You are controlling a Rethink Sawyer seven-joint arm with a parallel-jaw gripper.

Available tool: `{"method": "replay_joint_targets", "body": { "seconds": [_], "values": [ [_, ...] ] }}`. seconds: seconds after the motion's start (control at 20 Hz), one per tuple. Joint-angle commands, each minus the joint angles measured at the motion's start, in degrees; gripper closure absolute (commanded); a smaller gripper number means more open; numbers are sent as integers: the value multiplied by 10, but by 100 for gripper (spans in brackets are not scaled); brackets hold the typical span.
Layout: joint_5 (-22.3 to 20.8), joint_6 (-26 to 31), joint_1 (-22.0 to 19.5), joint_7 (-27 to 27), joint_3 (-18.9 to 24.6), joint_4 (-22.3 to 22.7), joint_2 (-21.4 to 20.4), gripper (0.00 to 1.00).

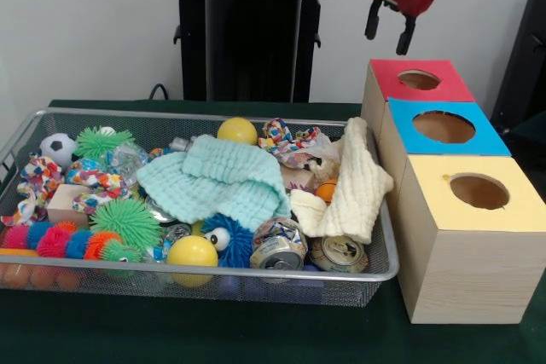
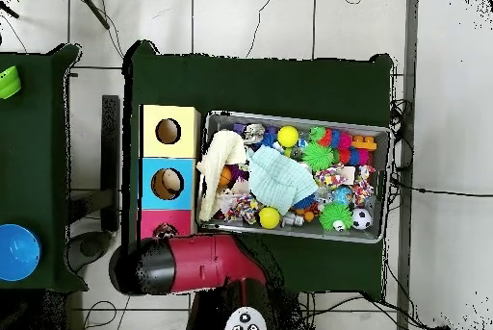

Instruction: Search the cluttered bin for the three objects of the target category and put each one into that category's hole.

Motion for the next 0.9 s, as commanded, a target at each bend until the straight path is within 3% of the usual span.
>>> {"method": "replay_joint_targets", "body": {
  "seconds": [0.05,0.2,0.35,0.5,0.6,0.75,0.9],
  "values": [
    [-105,-116,-6,19,-42,-69,116,0],
    [-182,-212,14,43,-99,-128,195,0],
    [-240,-347,77,86,-207,-210,307,0],
    [-223,-427,75,57,-236,-240,359,0],
    [-224,-457,54,19,-225,-254,379,0],
    [-184,-520,19,20,-217,-262,409,0],
    [-183,-498,18,-6,-226,-287,424,0]
  ]
}}
